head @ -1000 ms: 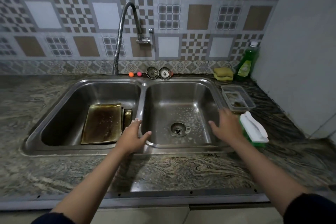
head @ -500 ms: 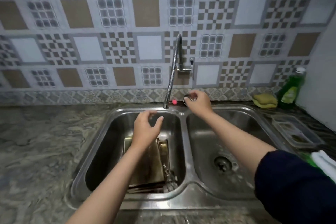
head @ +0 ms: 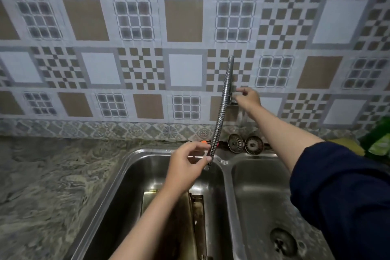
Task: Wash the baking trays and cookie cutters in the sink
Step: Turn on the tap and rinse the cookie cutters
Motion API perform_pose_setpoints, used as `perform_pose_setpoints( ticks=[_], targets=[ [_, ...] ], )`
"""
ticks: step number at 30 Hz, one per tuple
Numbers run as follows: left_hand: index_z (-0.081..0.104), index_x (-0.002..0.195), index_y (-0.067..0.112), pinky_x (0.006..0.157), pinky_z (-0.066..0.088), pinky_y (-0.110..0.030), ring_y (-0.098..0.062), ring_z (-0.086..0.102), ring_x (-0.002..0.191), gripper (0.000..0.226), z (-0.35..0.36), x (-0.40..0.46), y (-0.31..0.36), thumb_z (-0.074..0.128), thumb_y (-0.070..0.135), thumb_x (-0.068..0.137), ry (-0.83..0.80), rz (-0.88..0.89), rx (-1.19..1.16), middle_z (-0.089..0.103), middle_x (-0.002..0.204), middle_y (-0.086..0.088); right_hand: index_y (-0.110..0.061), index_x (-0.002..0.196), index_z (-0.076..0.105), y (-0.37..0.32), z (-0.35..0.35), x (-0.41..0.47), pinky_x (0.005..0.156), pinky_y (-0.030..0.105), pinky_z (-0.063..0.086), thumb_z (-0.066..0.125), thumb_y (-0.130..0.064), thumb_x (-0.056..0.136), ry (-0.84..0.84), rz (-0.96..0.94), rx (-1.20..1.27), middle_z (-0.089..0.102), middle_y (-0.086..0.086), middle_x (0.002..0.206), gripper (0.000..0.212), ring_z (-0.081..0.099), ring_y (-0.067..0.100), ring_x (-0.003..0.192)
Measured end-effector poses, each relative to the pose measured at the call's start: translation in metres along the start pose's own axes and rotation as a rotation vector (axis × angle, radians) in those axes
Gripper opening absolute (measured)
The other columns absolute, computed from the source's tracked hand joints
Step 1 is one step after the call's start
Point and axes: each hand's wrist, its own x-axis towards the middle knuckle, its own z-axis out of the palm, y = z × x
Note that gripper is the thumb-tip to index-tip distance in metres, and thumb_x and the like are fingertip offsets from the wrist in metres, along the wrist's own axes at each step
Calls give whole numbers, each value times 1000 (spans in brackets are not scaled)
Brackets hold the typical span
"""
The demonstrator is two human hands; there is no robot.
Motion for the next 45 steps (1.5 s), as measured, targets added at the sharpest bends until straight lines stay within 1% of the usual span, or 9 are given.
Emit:
perform_pose_setpoints(
  ticks=[7,13,16,22,27,31,37,40,45],
  targets=[
    [71,88,16,80,53,-17,-7,68,85,17,6,2,-2,72,2,78,-7,6,-2,71,92,1,-18,69,65,27,-5,-23,88,36,50,69,-21,80,62,-106,94,68,3,95,11,62,19,93],
    [71,92,10,77,50,-12,-6,67,84,16,7,-3,4,69,-1,80,-12,2,-27,71,93,-2,-18,88,68,51,-18,-73,108,32,27,66,-25,84,-104,-332,-182,50,3,134,9,40,16,129],
    [69,98,3,83,52,-16,-10,67,90,20,2,-13,-5,65,-6,82,27,-24,-76,71,97,-7,-16,92,67,65,-7,-117,105,39,34,67,-23,82,-84,-439,-254,53,8,126,12,43,22,124],
    [65,110,8,73,47,-4,-1,60,87,24,-19,-63,-71,60,1,87,-6,-303,84,66,101,-2,-12,101,70,110,25,-235,74,18,44,72,-15,78,-755,-364,-364,67,1,95,23,62,14,85],
    [60,118,18,88,45,-19,-12,57,107,30,-30,-100,-144,62,12,88,-307,-616,284,62,118,1,-17,110,63,134,65,-284,76,28,51,72,-18,76,-1155,-309,-772,67,4,106,36,63,22,97],
    [60,118,19,101,44,-33,-16,56,112,30,-30,-117,-166,64,17,88,-476,-733,323,61,120,0,-11,104,65,152,84,-293,76,32,51,74,-14,74,-1194,-267,-1002,66,11,105,32,63,28,97],
    [62,113,17,78,44,-21,-14,58,93,25,-29,-123,-169,62,19,89,-457,-768,251,64,103,-2,-12,83,67,160,88,-289,70,29,50,71,-10,74,-1143,-213,-941,67,7,89,10,63,23,80],
    [63,113,15,71,41,-18,-10,56,90,23,-26,-118,-166,59,20,91,-410,-767,197,61,98,2,-16,82,73,153,74,-277,71,22,47,70,-11,76,-982,-250,-786,68,-4,82,9,57,7,71],
    [65,111,20,87,51,-30,-11,60,97,21,-6,-106,-155,58,22,92,-247,-750,-10,65,107,1,-21,87,75,134,49,-267,67,11,48,77,-10,77,-654,-75,-237,67,-19,76,16,66,-2,71]
  ],
)
